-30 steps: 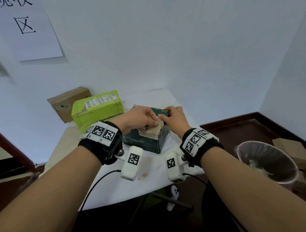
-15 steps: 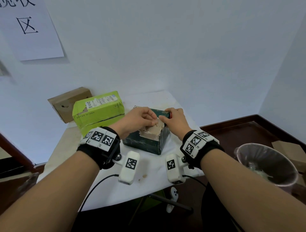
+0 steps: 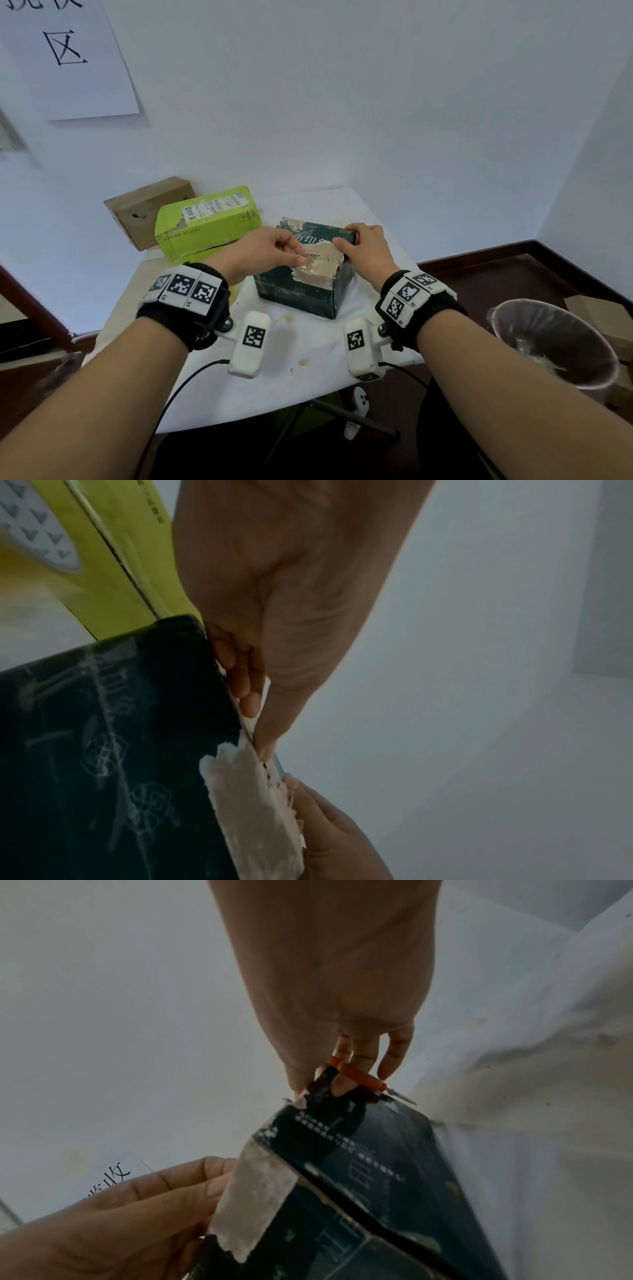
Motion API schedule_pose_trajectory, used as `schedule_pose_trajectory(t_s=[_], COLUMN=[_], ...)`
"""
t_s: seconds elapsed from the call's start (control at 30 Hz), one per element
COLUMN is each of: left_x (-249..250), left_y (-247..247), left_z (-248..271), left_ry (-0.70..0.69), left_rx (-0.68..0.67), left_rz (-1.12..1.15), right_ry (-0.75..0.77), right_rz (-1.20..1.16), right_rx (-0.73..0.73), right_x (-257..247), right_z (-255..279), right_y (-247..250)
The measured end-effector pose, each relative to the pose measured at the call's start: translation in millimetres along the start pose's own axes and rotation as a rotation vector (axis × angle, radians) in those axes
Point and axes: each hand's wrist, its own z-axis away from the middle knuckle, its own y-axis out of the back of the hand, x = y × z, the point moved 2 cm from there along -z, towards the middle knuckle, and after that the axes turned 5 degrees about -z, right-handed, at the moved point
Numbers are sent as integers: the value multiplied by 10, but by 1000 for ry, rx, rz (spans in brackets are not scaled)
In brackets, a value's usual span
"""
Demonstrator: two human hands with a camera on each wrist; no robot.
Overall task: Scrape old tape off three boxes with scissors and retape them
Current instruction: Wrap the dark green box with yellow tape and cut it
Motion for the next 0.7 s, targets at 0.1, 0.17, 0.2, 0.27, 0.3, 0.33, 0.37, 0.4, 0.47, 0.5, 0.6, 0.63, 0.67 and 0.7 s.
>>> schedule_pose_trajectory(t_s=[0.1,0.17,0.2,0.27,0.3,0.33,0.37,0.4,0.47,0.5,0.6,0.63,0.67,0.7], left_x=[-12,-12,-20,-48,-65,-89,-108,-126,-135,-135,-150,-155,-156,-149], left_y=[-21,-20,-4,50,78,102,117,120,105,99,91,85,78,69], left_z=[-21,-21,-21,-24,-24,-24,-22,-18,14,31,55,57,59,62], left_ry=[0,-11,-16,-22,-17,-9,-5,-10,-13,-8,10,12,15,12], left_rx=[27,44,56,86,105,123,129,120,85,76,79,85,94,103], left_rz=[-4,-22,-13,26,31,6,-48,-109,-169,-170,-224,-257,-286,-312], right_ry=[-3,-2,-2,-11,-11,-9,-9,-11,-12,-12,9,7,-6,-22], right_rz=[-14,-15,-13,-16,-18,-17,-19,-18,-1,3,15,47,86,128], right_rx=[1,2,0,-8,-10,-10,-11,-14,-38,-54,-35,3,43,73], right_x=[9,7,8,15,23,28,28,29,20,11,-14,-8,11,34], right_z=[-15,-17,-21,-28,-31,-31,-27,-27,-34,-42,-82,-96,-107,-105], right_y=[-11,-15,-18,-14,-11,-9,-8,-8,2,16,98,142,193,244])
